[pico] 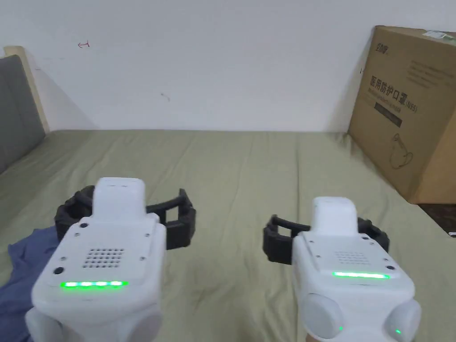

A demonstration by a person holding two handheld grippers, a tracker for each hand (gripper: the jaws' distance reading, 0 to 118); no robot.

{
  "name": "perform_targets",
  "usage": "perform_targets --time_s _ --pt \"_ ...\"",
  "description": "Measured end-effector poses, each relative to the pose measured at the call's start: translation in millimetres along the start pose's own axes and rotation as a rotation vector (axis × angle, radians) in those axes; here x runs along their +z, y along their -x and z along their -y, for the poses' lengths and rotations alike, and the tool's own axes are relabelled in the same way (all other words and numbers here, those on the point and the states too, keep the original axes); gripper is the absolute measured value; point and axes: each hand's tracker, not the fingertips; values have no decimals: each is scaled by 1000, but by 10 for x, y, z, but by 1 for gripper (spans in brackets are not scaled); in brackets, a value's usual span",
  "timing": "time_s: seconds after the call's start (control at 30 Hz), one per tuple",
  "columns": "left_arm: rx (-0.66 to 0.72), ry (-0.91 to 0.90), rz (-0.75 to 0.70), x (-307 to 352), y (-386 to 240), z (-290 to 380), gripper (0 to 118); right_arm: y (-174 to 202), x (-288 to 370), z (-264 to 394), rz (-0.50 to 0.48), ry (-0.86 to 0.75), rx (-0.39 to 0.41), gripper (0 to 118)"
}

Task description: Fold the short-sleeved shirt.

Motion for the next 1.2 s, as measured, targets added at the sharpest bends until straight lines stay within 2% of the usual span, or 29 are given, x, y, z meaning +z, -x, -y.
perform_targets --time_s 0.07,0.13,0.2,0.27,0.43,0.5,0.6,0.63,0.67,0.7,0.73,0.77,0.8,0.83,0.9,1.07,1.2 --pt "24 5 26 44 -50 58 116 -105 -13 162 2 -7 20 116" --pt "43 32 52 34 -16 113 116 -161 -19 212 44 21 29 116" --pt "57 44 70 37 -24 160 116 -199 12 198 29 19 -42 116" --pt "78 66 80 4 11 170 116 -211 33 128 52 23 -53 116" --pt "100 28 62 33 72 110 116 -216 131 9 49 -102 -9 116" --pt "65 -4 14 66 61 81 116 -221 170 -9 -15 -137 13 116" --pt "42 12 13 39 61 75 116 -154 157 -19 62 -133 93 114" --pt "33 31 52 44 70 81 116 -140 155 -6 67 -143 119 106" --pt "42 35 57 43 55 79 115 -128 167 4 71 -153 130 92" --pt "40 66 44 46 33 72 113 -120 183 14 68 -167 139 70" --pt "32 93 38 53 31 78 102 -105 185 12 71 -171 142 37" --pt "38 89 47 55 29 76 81 -97 185 12 76 -167 140 17" --pt "52 79 52 59 30 112 48 -107 175 14 71 -162 142 9" --pt "65 72 43 60 31 117 3 -137 160 24 32 -155 129 5" --pt "74 102 24 -6 43 124 0 -167 154 21 -11 -137 95 0" --pt "104 90 67 13 108 161 0 -126 171 -12 1 -143 136 0" --pt "144 109 77 -24 165 119 0 -82 154 -76 -34 -139 124 0"
